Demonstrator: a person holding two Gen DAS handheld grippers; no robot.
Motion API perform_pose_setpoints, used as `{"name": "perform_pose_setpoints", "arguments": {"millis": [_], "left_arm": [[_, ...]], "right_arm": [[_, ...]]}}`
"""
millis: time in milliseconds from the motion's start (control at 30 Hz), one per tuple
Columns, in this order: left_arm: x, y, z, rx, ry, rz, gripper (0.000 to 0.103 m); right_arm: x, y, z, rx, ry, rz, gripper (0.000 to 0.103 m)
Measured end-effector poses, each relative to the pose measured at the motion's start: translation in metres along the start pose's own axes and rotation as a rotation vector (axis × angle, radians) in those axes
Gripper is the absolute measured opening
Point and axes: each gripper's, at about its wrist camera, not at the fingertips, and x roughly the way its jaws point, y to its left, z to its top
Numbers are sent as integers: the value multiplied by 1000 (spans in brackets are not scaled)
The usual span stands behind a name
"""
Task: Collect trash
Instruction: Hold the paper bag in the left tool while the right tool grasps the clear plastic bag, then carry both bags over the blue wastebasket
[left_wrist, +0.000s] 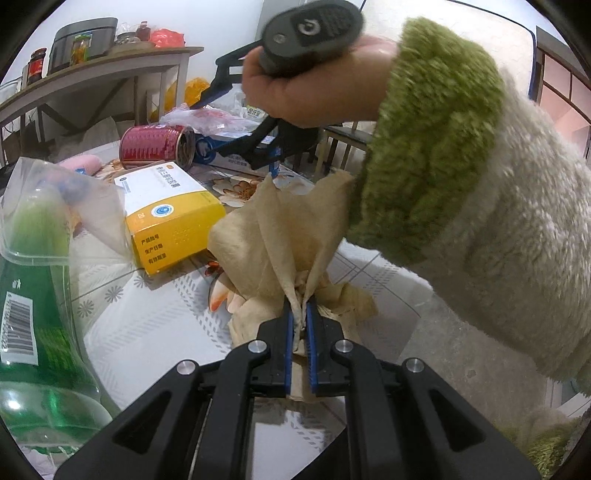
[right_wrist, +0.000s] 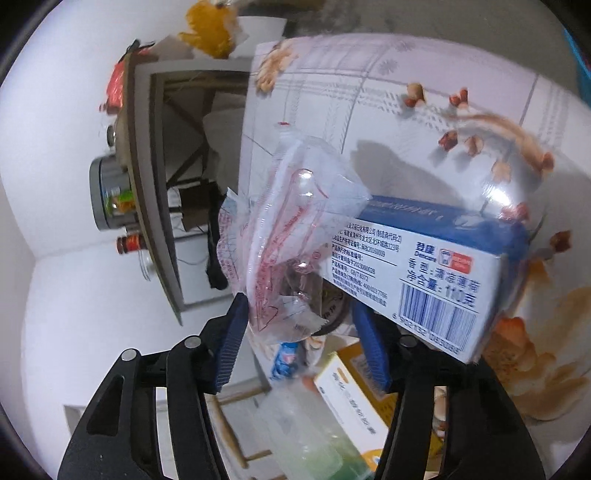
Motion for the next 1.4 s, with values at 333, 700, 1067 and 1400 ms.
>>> {"name": "perform_pose_setpoints", "arguments": {"millis": [333,700,1067,1400], "left_arm": [[0,0,-1,0,0,0,6],[-3,-2,0,13,-10,15,5],[-14,-21,20,35,-35,46,5],[15,-76,96,149,-37,-54,5]], "right_arm": [[-5,-5,-2,35,-28,55,31],[-31,-7,-11,-10,-21,106,28],[-134,-16,-25,-187,7,169,28],[-286,-95,-11,-248,-242,44,28]]}}
